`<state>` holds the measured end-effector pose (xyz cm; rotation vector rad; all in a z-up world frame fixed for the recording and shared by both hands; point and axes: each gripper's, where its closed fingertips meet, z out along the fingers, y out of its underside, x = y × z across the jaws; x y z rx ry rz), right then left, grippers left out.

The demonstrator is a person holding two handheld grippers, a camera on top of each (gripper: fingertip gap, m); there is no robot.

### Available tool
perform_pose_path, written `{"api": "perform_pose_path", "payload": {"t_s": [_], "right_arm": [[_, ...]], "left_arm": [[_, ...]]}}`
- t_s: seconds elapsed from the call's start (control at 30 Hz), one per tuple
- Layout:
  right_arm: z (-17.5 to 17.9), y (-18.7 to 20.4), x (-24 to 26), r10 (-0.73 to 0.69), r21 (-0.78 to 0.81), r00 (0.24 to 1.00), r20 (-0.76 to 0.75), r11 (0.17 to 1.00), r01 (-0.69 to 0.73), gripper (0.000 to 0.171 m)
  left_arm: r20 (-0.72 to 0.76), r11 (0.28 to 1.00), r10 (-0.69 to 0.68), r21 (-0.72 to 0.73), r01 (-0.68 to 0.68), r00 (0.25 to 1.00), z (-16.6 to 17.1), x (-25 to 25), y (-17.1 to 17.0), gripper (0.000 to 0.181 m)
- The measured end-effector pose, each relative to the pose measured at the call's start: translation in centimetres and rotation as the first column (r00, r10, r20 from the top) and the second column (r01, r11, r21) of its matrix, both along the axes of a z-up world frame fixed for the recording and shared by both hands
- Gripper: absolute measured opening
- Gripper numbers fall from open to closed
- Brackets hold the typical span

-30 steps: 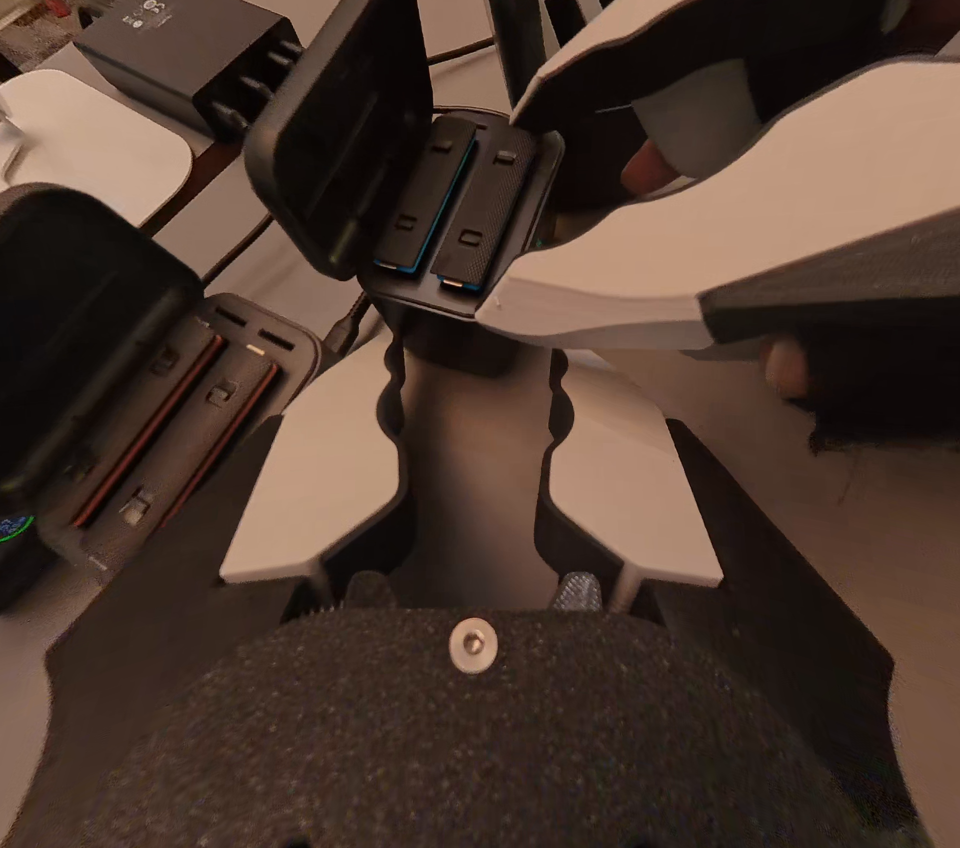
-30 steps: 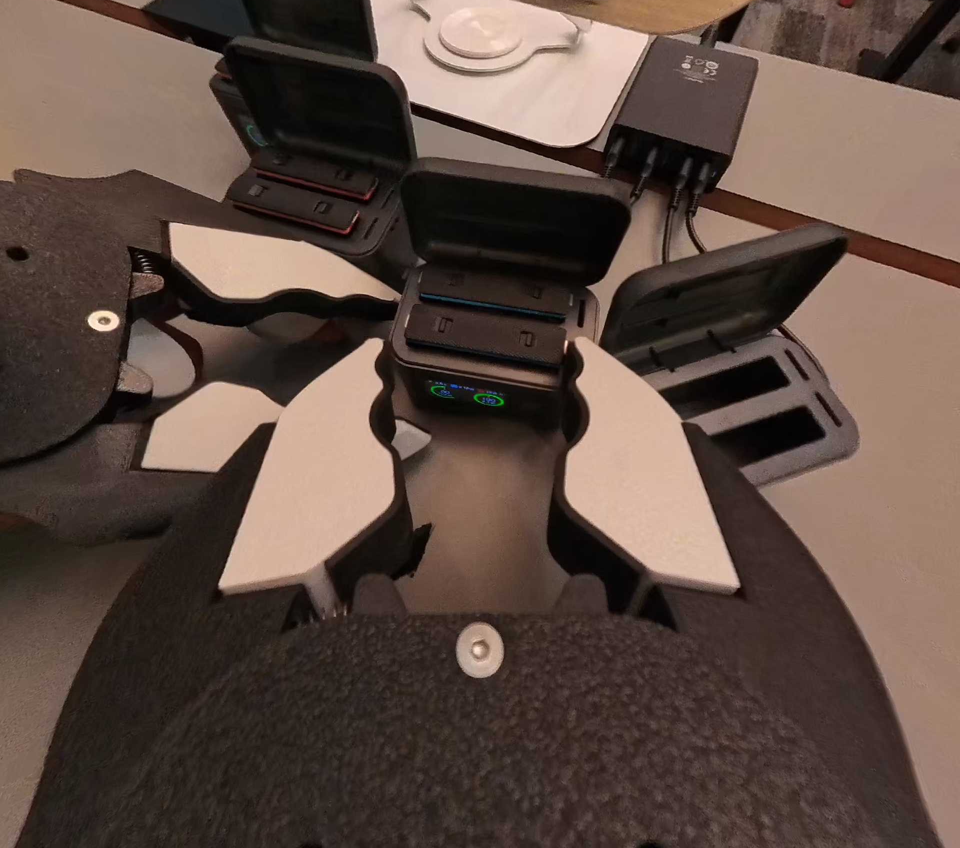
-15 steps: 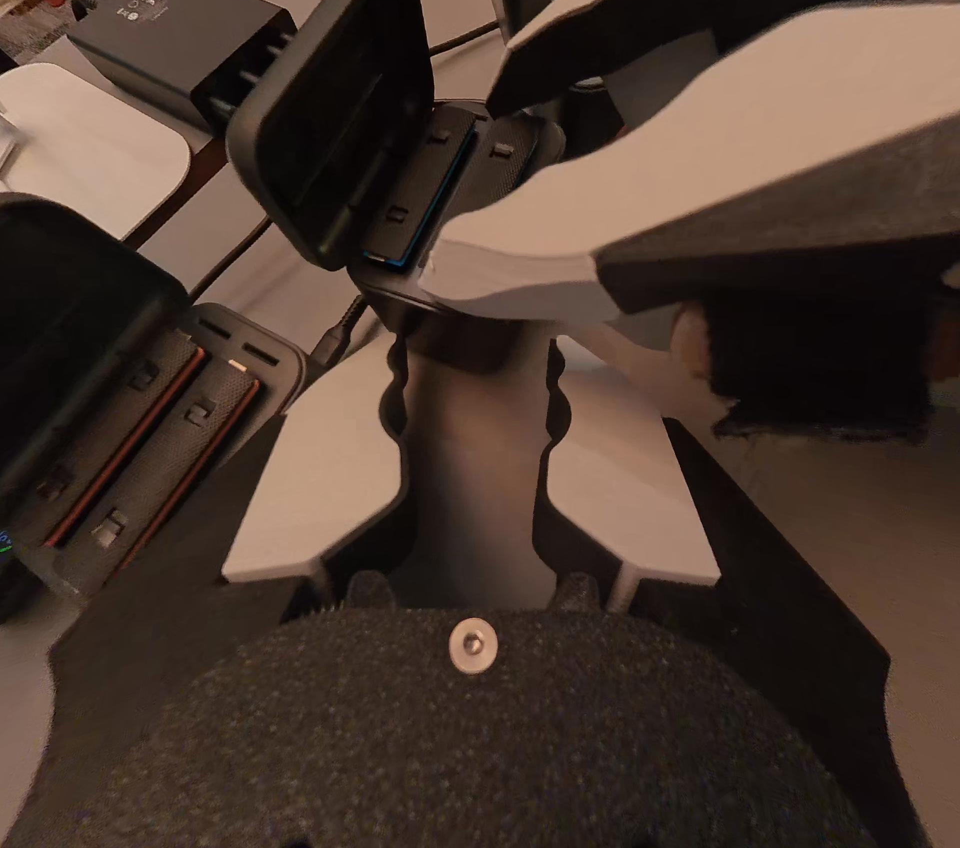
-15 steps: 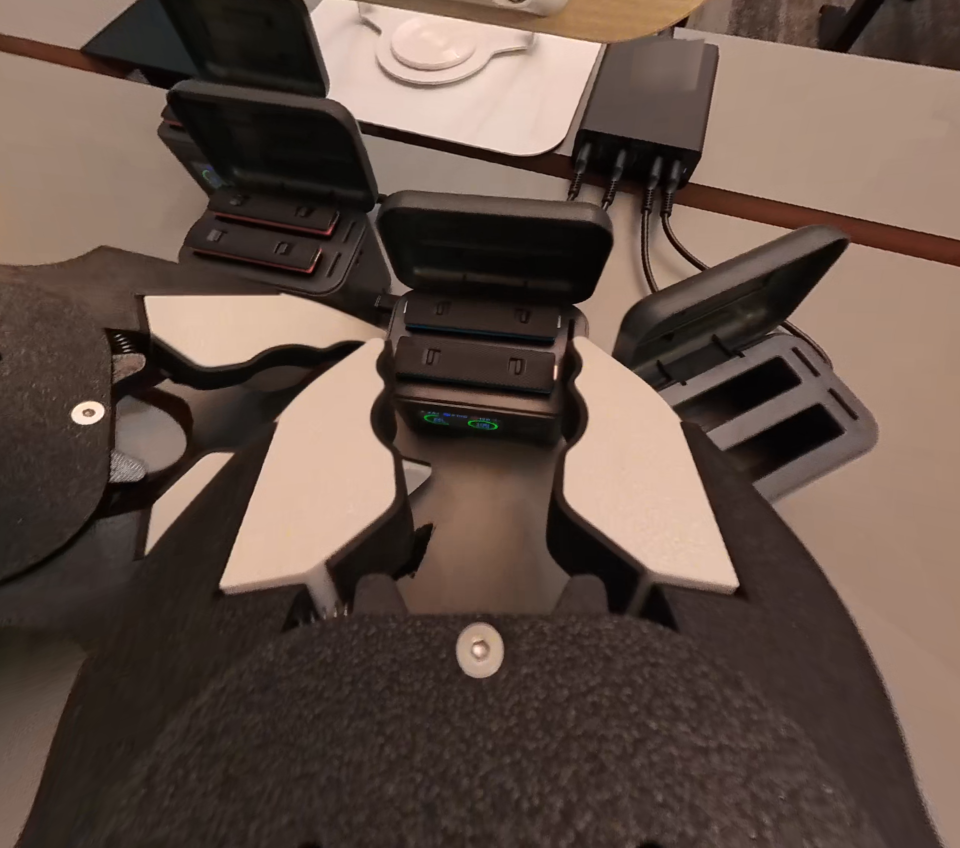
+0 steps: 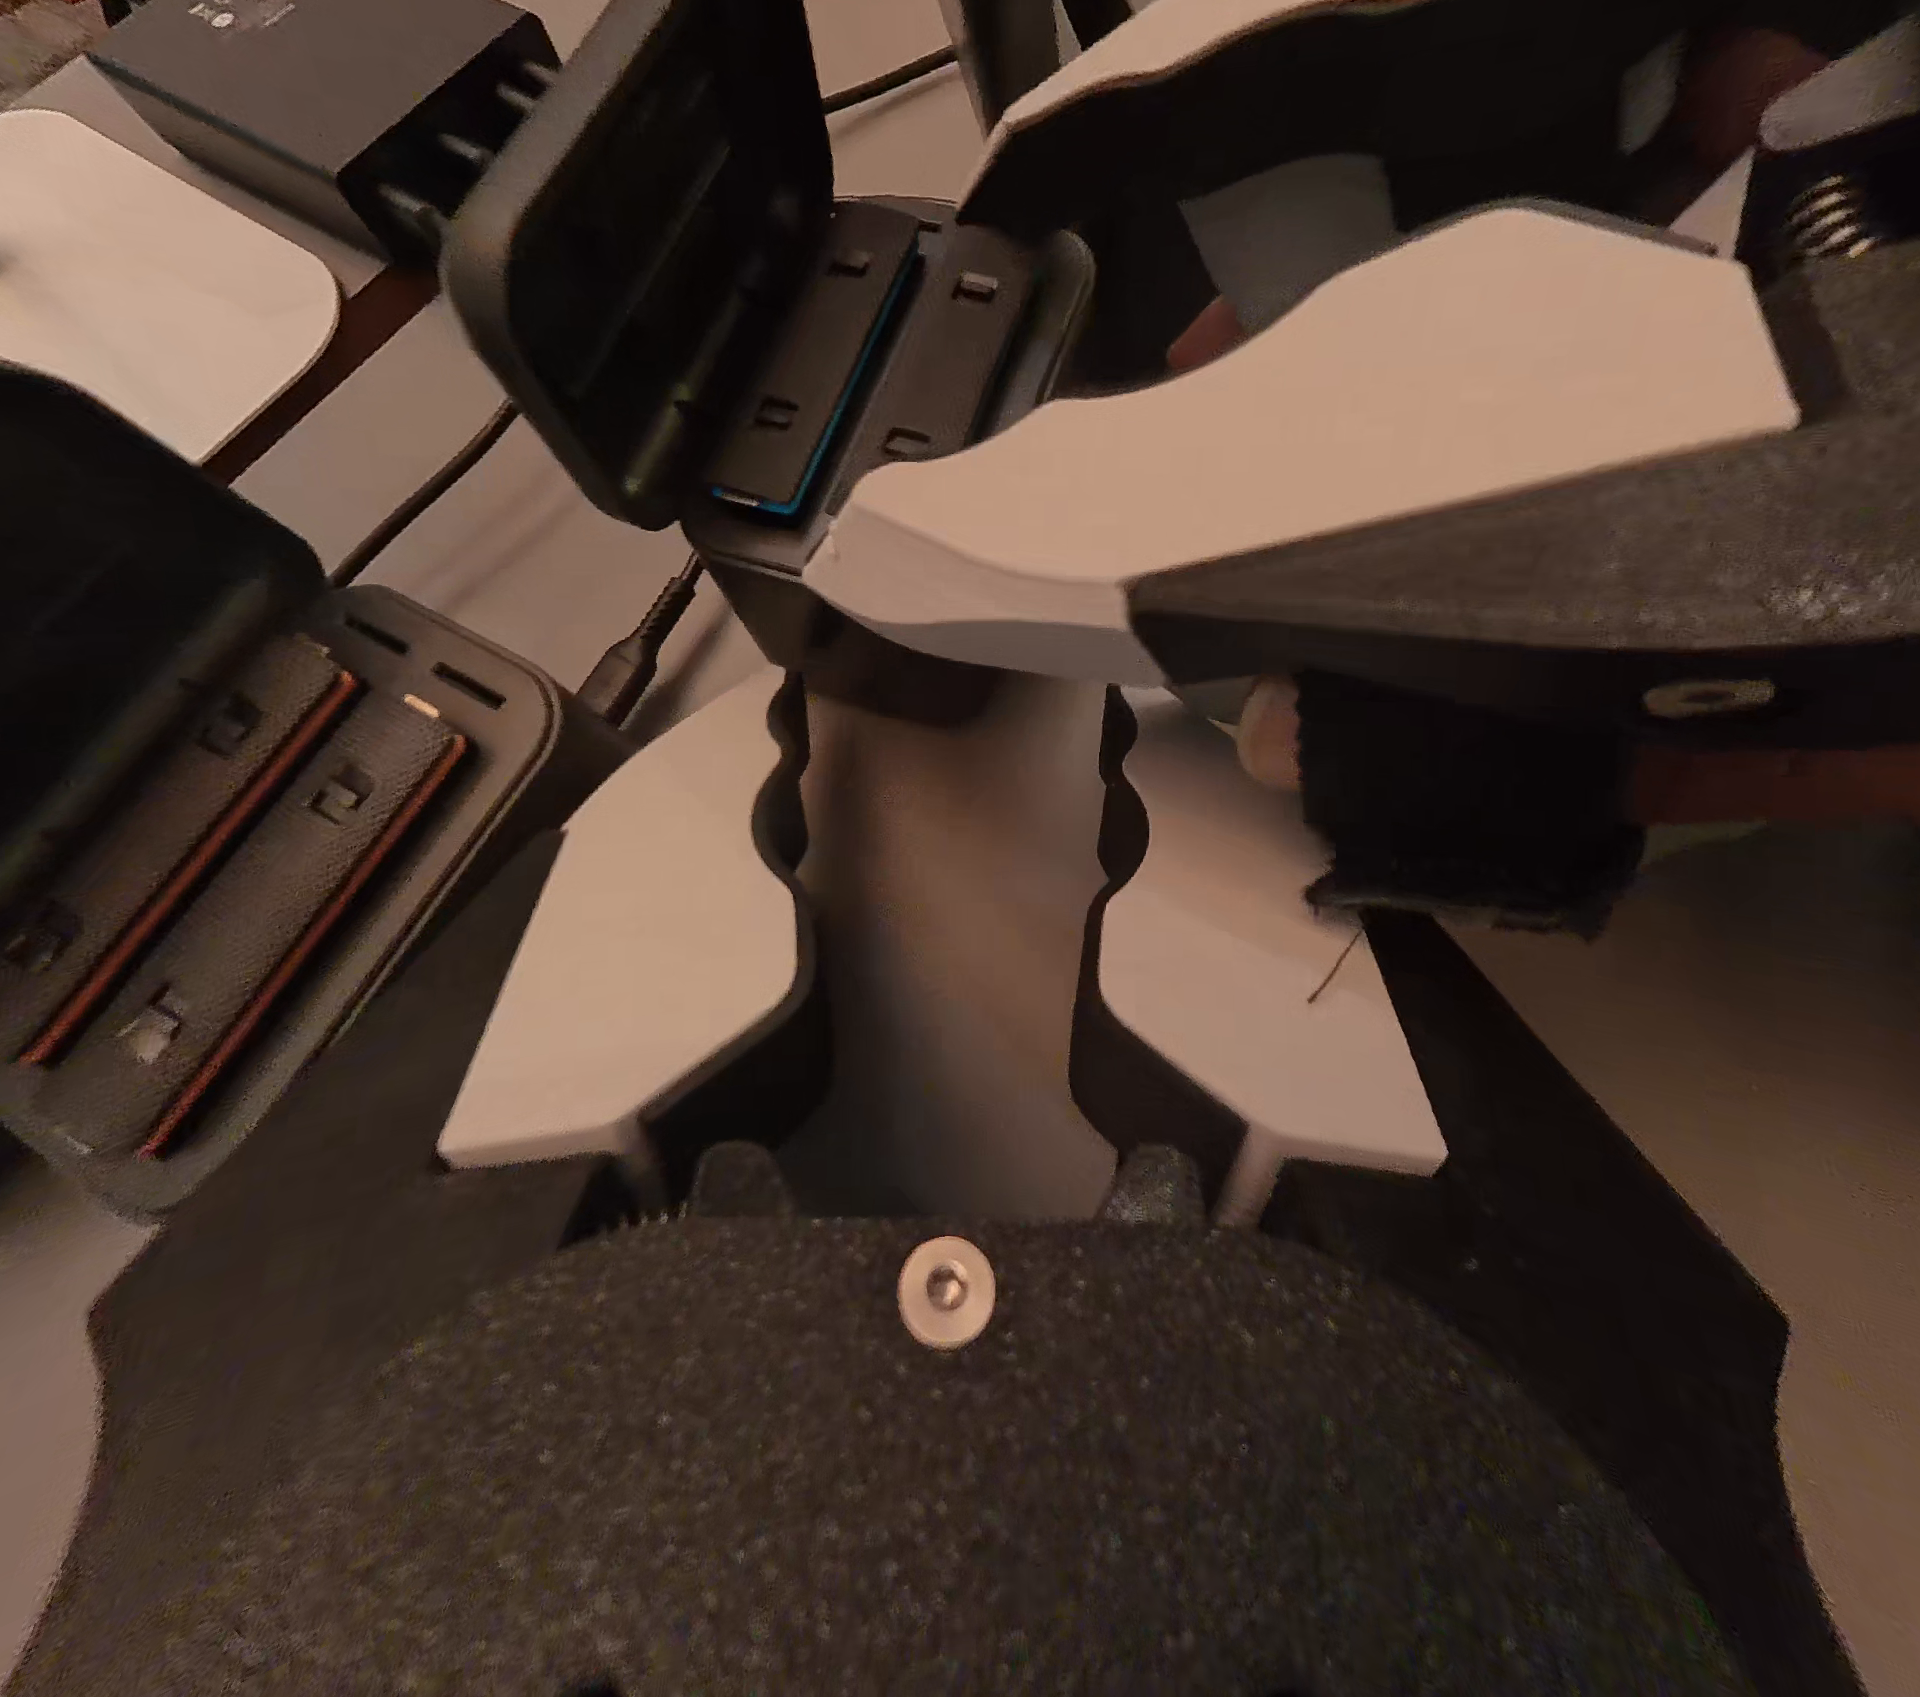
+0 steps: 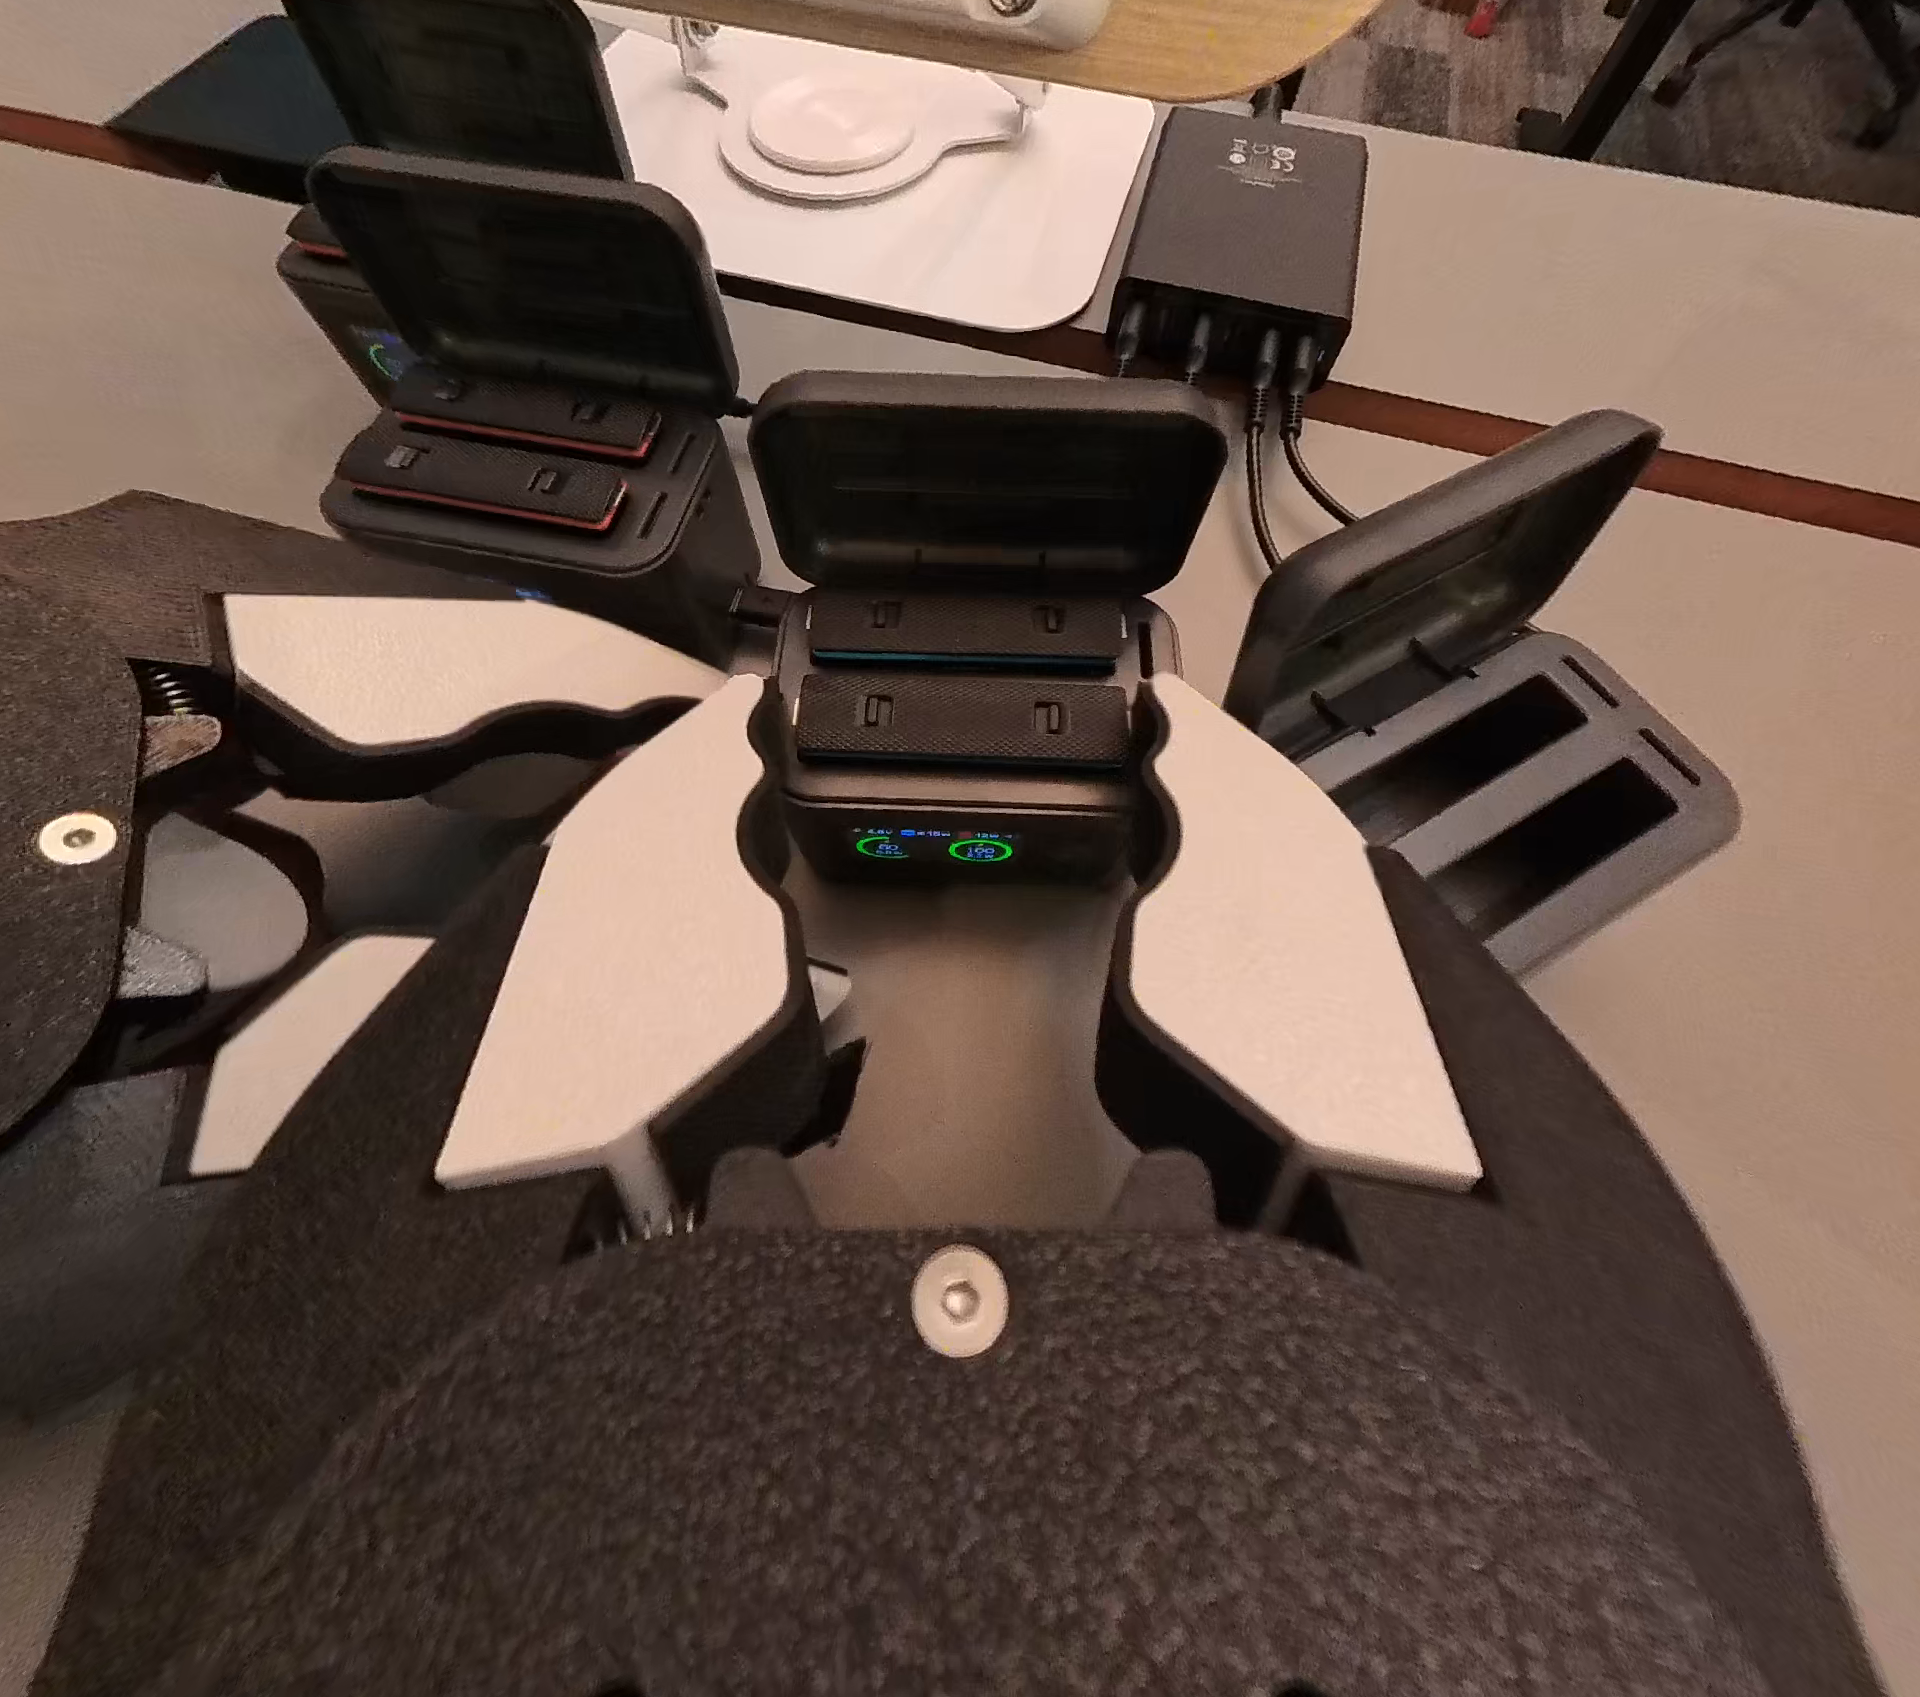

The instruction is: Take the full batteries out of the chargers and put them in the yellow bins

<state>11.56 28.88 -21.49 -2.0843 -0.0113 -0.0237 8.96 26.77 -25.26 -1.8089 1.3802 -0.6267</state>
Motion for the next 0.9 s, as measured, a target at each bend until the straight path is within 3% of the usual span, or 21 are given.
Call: {"api": "perform_pose_path", "payload": {"t_s": [0.37,0.53,0.9], "right_arm": [[0.1,-1.0,-0.7,0.106,0.002,0.994,-0.013,0.994,-0.106,0.059],[0.1,-1.3,-0.9,0.138,0.004,0.990,-0.017,0.990,-0.138,0.059],[0.2,-1.5,-0.9,0.134,0.020,0.991,-0.017,0.991,-0.133,0.058]], "left_arm": [[-0.011,1.000,0.008,-0.004,-0.008,1.000,-0.2,0.6,0.4,0.066],[-0.011,1.000,0.011,0.007,-0.011,1.000,-0.2,0.8,0.7,0.056],[-0.020,0.999,-0.015,0.029,0.016,1.000,-0.3,0.7,0.7,0.056]]}}
